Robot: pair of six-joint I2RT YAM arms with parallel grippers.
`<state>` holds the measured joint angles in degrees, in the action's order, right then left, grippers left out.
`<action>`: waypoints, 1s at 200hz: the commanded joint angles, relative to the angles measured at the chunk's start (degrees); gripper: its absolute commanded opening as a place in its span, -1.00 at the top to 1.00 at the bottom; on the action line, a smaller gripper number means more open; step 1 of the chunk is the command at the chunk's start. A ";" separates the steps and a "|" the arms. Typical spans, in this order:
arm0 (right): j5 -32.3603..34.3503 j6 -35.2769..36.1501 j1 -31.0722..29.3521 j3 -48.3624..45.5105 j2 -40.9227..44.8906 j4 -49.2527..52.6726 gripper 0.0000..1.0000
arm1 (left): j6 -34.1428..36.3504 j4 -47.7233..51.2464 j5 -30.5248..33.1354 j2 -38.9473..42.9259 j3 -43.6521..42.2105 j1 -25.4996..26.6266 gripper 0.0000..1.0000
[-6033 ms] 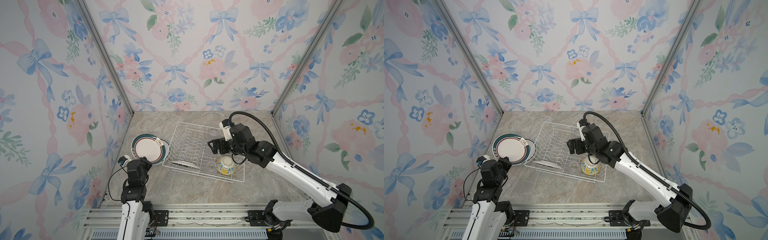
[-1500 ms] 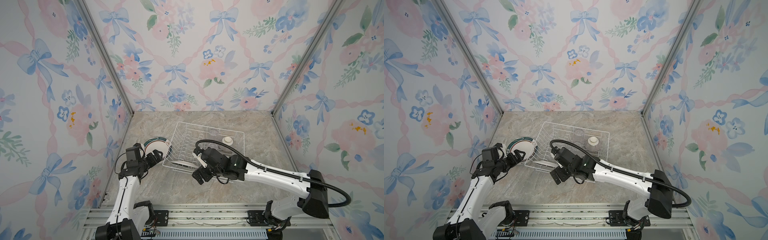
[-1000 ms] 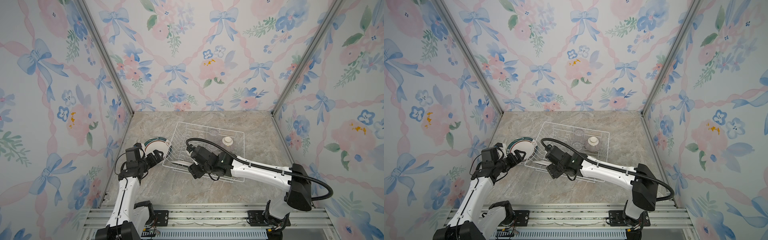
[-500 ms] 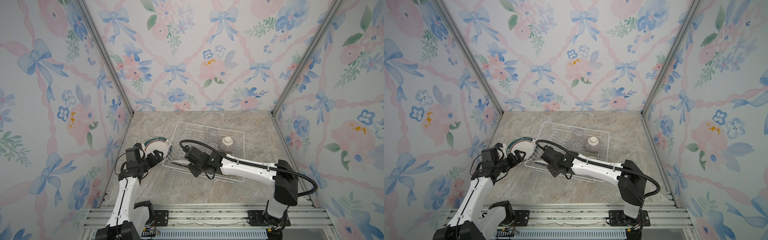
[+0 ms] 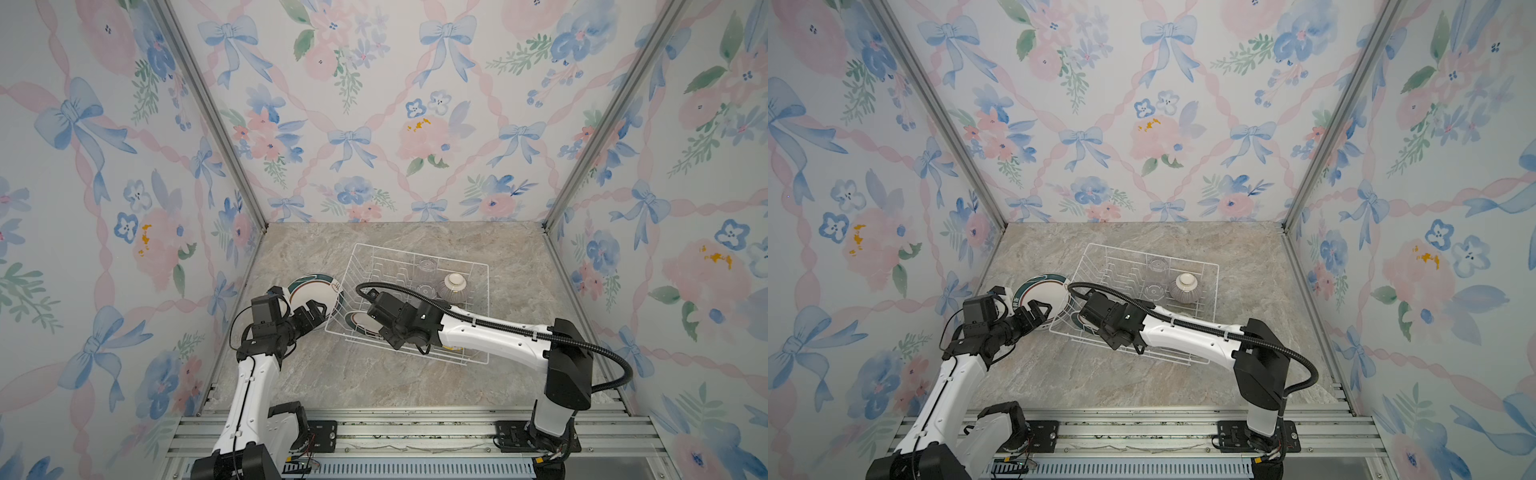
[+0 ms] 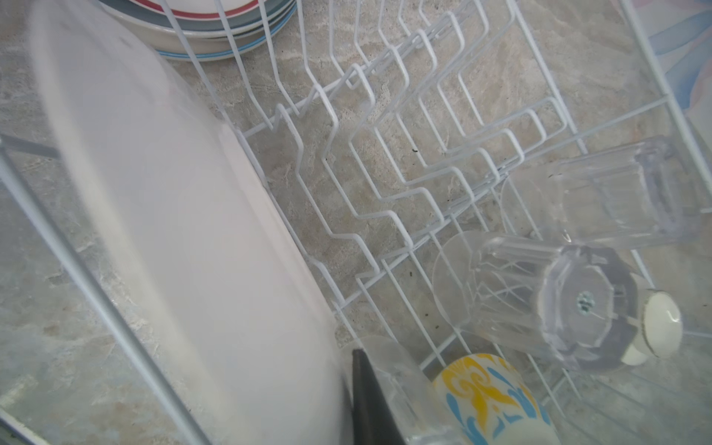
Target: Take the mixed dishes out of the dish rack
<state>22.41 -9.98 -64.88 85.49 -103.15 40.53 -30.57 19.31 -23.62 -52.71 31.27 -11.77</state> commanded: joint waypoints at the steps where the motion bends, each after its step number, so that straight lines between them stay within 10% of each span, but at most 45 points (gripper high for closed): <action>1: 1.63 0.43 0.14 2.26 0.64 1.66 0.69 | 1.01 -1.03 0.32 -0.20 -0.77 0.17 -0.96; 200: -4.38 -4.54 7.51 -0.17 12.13 -3.21 1.00 | 0.29 -1.02 1.29 1.75 -1.12 0.17 -0.96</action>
<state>19.66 -11.16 -59.53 85.47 -93.95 40.49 -30.59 19.31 -23.00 -51.77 31.22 -11.77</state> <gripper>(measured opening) 0.068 0.979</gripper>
